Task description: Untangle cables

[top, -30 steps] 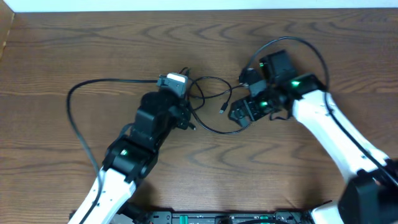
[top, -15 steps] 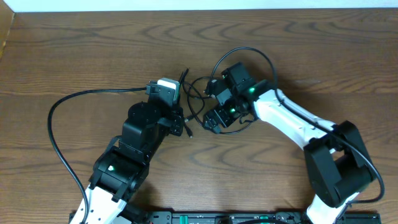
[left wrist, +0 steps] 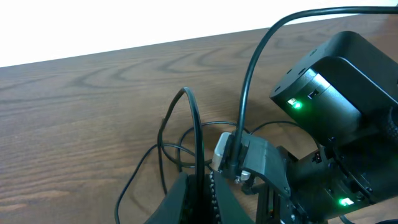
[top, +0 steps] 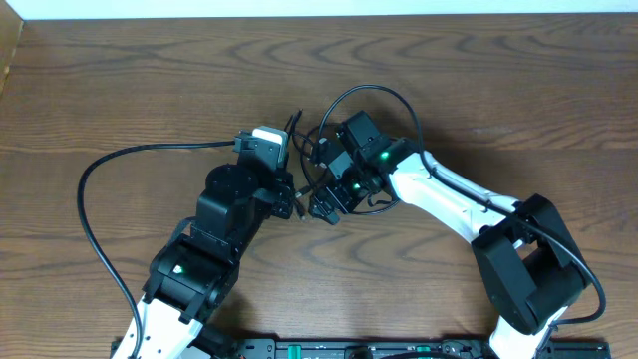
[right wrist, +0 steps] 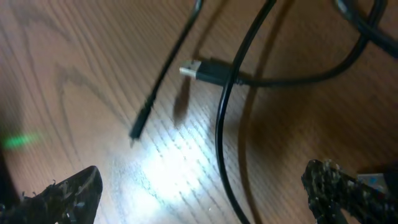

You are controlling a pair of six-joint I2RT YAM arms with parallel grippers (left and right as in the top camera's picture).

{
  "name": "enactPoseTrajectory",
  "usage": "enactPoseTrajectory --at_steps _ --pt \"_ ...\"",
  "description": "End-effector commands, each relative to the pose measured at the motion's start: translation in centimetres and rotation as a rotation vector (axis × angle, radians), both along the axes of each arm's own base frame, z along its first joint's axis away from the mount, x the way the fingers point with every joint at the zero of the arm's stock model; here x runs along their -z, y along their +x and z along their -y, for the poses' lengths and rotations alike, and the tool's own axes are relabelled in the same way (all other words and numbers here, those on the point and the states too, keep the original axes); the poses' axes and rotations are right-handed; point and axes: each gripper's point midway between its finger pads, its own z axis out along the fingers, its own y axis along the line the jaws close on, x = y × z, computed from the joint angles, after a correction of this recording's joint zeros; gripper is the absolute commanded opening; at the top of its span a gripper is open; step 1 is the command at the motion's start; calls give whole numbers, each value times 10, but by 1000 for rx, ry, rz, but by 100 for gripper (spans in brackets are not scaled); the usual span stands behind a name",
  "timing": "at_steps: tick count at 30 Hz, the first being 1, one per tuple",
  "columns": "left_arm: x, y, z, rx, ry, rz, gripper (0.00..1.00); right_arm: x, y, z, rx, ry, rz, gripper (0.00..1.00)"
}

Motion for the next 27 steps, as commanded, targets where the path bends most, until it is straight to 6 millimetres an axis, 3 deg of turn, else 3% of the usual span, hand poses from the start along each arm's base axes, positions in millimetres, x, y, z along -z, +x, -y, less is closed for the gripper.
enactPoseTrajectory --at_steps 1,13,22,27 --pt "-1 1 -6 -35 -2 3 8 4 -1 -7 -3 -4 19 99" --pt "1 4 -19 -115 21 2 8 -1 2 -28 27 18 74 99" --pt "2 5 -28 -177 6 -4 8 3 8 -22 84 -25 89 99" --pt "5 4 -28 -178 13 -15 8 19 10 -13 104 -106 103 99"
